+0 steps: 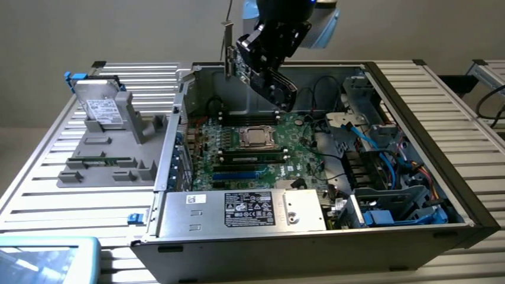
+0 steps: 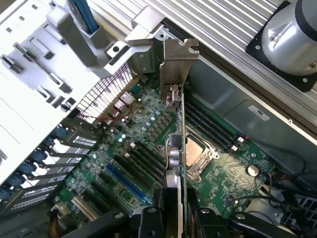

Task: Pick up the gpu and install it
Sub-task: 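Insert the gpu into the slot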

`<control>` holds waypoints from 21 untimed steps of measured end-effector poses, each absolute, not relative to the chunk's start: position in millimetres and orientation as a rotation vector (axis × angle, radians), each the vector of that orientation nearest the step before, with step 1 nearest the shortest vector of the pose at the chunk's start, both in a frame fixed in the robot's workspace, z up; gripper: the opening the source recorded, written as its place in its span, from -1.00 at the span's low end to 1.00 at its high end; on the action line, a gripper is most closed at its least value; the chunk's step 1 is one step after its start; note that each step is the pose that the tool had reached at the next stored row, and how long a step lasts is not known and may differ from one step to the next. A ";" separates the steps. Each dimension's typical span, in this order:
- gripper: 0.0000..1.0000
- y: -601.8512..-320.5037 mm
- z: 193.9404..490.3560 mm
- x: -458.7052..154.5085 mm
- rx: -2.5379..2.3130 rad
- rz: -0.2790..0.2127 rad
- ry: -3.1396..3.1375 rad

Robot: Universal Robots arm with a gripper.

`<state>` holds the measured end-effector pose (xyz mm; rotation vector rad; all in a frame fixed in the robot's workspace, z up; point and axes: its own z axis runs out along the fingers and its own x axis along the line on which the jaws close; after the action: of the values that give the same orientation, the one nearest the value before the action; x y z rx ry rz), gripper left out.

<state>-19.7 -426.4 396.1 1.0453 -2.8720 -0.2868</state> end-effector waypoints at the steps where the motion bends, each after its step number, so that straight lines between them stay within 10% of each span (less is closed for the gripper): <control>1: -0.43 -426.4 395.9 -19.7 1.071 -0.286 -2.861; 21: -0.43 -426.4 391.2 -19.7 1.549 -0.247 -2.595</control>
<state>-19.7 -426.4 391.2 1.5486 -2.5951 -0.2466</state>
